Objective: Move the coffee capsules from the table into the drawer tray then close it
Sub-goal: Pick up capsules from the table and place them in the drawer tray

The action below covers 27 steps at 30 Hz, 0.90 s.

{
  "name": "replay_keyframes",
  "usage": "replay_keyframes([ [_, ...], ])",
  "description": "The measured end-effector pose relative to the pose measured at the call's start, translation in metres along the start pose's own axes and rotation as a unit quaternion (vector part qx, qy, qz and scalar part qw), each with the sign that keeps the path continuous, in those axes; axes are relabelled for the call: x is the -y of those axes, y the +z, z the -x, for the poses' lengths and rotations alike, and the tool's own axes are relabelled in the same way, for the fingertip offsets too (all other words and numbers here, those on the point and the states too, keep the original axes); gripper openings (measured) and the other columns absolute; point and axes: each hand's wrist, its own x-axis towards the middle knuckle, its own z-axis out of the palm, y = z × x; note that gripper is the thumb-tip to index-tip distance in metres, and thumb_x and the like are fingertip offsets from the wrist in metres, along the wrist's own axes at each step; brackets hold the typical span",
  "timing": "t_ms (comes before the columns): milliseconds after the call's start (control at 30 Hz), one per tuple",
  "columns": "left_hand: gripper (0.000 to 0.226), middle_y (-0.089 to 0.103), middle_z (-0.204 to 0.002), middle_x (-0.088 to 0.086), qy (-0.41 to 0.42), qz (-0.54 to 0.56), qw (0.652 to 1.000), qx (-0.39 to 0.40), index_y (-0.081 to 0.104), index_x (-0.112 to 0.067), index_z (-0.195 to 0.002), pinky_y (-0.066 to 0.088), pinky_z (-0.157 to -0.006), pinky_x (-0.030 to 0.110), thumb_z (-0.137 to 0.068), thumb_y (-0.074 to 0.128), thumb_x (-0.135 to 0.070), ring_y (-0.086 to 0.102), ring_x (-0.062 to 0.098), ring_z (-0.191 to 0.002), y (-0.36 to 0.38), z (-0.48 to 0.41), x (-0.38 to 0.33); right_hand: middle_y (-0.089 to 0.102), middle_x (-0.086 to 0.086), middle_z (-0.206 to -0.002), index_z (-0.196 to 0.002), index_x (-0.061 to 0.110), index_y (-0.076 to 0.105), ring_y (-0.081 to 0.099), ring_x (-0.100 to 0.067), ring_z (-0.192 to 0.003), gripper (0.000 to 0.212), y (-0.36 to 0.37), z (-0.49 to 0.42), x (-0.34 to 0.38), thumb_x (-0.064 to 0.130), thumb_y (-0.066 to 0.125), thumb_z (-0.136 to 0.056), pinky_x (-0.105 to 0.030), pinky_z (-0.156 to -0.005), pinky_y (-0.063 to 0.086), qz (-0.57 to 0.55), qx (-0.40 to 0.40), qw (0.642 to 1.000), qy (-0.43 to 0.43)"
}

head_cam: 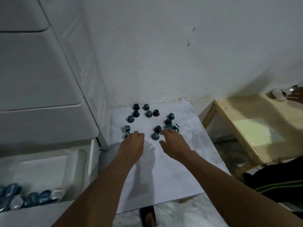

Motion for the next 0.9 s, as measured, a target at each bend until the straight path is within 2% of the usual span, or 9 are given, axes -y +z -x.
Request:
replay_keyframes([
  [100, 0.017, 0.057, -0.111, 0.006, 0.014, -0.017, 1.0, 0.01, 0.054, -0.013, -0.105, 0.048, -0.086, 0.033, -0.089, 0.053, -0.009, 0.056, 0.023, -0.103, 0.018, -0.03, 0.006, 0.056, -0.016, -0.125, -0.131, 0.01, 0.049, 0.056, -0.034, -0.109, 0.04, 0.013, -0.031, -0.004, 0.012, 0.051, -0.091, -0.04, -0.089, 0.048, 0.002, 0.025, 1.0, 0.003],
  [233, 0.021, 0.055, -0.114, 0.006, 0.032, -0.026, 0.999, 0.025, 0.053, -0.014, -0.109, 0.047, -0.091, 0.032, -0.089, 0.051, -0.006, 0.053, 0.022, -0.108, 0.037, -0.059, 0.017, 0.057, -0.016, -0.123, -0.118, 0.006, 0.057, 0.057, -0.032, -0.104, 0.027, 0.036, -0.066, -0.01, 0.013, 0.049, -0.093, -0.038, -0.087, 0.049, -0.001, 0.067, 0.998, 0.004],
  [400, 0.027, 0.055, -0.115, 0.008, 0.037, -0.029, 0.996, 0.071, 0.052, -0.012, -0.11, 0.043, -0.096, 0.031, -0.086, 0.054, -0.002, 0.052, 0.024, -0.109, 0.054, -0.082, 0.034, 0.048, -0.017, -0.13, -0.128, 0.007, 0.051, 0.056, -0.036, -0.107, 0.035, 0.058, -0.096, -0.014, 0.013, 0.044, -0.094, -0.039, -0.088, 0.048, 0.018, 0.109, 0.994, 0.018],
  [467, 0.027, 0.056, -0.114, 0.008, 0.046, -0.026, 0.995, 0.087, 0.052, -0.012, -0.109, 0.042, -0.095, 0.031, -0.085, 0.053, 0.001, 0.053, 0.025, -0.109, 0.058, -0.09, 0.038, 0.047, -0.017, -0.13, -0.128, 0.008, 0.051, 0.056, -0.037, -0.105, 0.035, 0.064, -0.105, -0.017, 0.013, 0.044, -0.094, -0.039, -0.087, 0.049, 0.03, 0.118, 0.992, 0.023],
  [600, 0.021, 0.058, -0.108, 0.008, 0.055, -0.018, 0.992, 0.113, 0.053, -0.013, -0.103, 0.042, -0.091, 0.031, -0.087, 0.053, 0.0, 0.054, 0.024, -0.104, 0.066, -0.097, 0.045, 0.05, -0.02, -0.12, -0.112, 0.006, 0.056, 0.058, -0.039, -0.092, 0.023, 0.074, -0.118, -0.024, 0.012, 0.046, -0.092, -0.038, -0.072, 0.047, 0.048, 0.137, 0.989, 0.012],
  [700, 0.013, 0.057, -0.111, 0.008, 0.046, 0.019, 0.988, 0.147, 0.055, -0.012, -0.103, 0.041, -0.093, 0.031, -0.092, 0.048, -0.006, 0.053, 0.025, -0.107, 0.07, -0.1, 0.052, 0.049, -0.019, -0.121, -0.111, 0.006, 0.057, 0.058, -0.04, -0.092, 0.023, 0.076, -0.126, -0.026, 0.014, 0.046, -0.093, -0.04, -0.074, 0.048, 0.043, 0.14, 0.989, 0.007],
  [767, 0.017, 0.056, -0.114, 0.009, 0.039, 0.035, 0.983, 0.174, 0.056, -0.009, -0.106, 0.039, -0.091, 0.028, -0.095, 0.043, -0.006, 0.05, 0.026, -0.109, 0.069, -0.1, 0.054, 0.048, -0.019, -0.123, -0.113, 0.005, 0.056, 0.059, -0.041, -0.093, 0.025, 0.075, -0.129, -0.026, 0.015, 0.046, -0.092, -0.042, -0.075, 0.05, 0.04, 0.146, 0.989, 0.004],
  [833, 0.015, 0.057, -0.112, 0.009, 0.039, 0.042, 0.987, 0.147, 0.059, -0.01, -0.103, 0.038, -0.077, 0.022, -0.095, 0.046, -0.011, 0.053, 0.024, -0.105, 0.068, -0.103, 0.057, 0.048, -0.02, -0.123, -0.115, 0.005, 0.055, 0.059, -0.041, -0.094, 0.026, 0.073, -0.131, -0.027, 0.015, 0.047, -0.092, -0.042, -0.075, 0.05, 0.039, 0.149, 0.988, -0.002],
  [900, 0.013, 0.061, -0.105, 0.009, 0.025, 0.043, 0.99, 0.133, 0.061, -0.01, -0.096, 0.041, -0.076, 0.026, -0.095, 0.05, -0.014, 0.057, 0.024, -0.1, 0.067, -0.105, 0.055, 0.049, -0.019, -0.122, -0.115, 0.005, 0.055, 0.059, -0.041, -0.092, 0.027, 0.072, -0.132, -0.028, 0.015, 0.047, -0.092, -0.043, -0.075, 0.052, 0.038, 0.15, 0.988, 0.0],
])
